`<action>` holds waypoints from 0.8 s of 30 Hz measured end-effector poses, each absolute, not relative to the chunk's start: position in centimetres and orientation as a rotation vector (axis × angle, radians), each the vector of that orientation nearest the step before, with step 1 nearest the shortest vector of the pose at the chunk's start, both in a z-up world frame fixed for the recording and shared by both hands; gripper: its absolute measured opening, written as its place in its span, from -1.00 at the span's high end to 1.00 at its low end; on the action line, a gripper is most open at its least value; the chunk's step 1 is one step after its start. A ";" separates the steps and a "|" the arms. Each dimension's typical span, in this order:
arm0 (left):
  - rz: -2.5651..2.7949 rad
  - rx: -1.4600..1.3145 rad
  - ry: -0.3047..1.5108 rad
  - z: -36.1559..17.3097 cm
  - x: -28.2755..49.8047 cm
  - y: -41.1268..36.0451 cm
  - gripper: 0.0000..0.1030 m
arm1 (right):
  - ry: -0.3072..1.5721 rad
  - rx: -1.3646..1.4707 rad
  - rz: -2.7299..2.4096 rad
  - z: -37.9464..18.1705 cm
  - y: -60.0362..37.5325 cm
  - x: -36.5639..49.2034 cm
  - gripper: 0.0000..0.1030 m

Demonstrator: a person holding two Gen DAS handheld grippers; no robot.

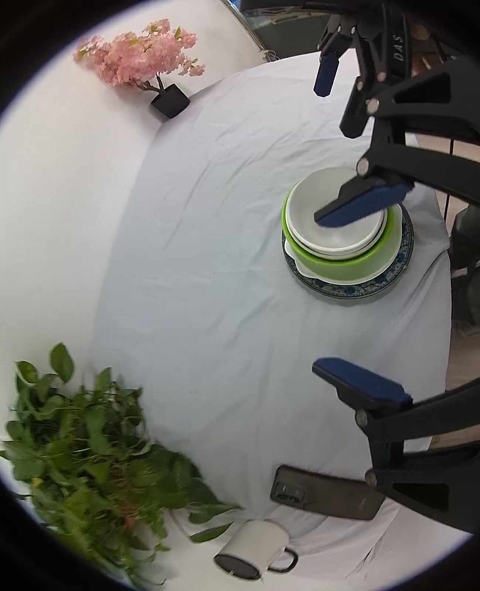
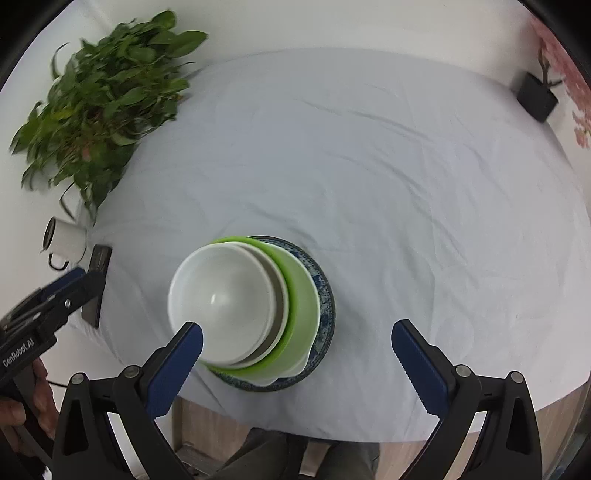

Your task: Organize plates and bowls

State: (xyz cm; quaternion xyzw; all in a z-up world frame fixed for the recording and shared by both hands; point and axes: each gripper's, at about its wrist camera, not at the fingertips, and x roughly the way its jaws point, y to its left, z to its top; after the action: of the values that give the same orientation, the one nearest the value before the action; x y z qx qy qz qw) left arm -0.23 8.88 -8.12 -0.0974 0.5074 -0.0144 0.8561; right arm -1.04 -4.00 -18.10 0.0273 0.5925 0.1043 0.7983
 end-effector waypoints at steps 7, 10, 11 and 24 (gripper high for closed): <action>-0.018 -0.192 1.048 -4.6 -3.0 5.2 -0.58 | 1.248 -0.005 0.308 -13.7 -3.2 -4.8 -1.00; 0.014 -0.203 1.047 -2.9 -4.7 3.6 -0.58 | 1.222 -0.010 0.337 -12.0 -3.8 -6.2 -1.00; 0.018 -0.212 1.046 -2.5 -5.2 3.4 -0.58 | 1.208 -0.017 0.344 -11.3 -3.9 -6.6 -1.00; 0.125 -0.217 0.959 2.0 -9.1 2.7 -0.72 | 1.110 -0.028 0.387 -6.0 -6.7 -11.9 -1.00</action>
State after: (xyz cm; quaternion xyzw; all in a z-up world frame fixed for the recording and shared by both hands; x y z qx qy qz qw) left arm -9.07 2.68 1.96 -0.1042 0.4600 0.0598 0.8797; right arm -11.87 -6.69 -6.02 -0.0131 0.5236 0.1825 0.8321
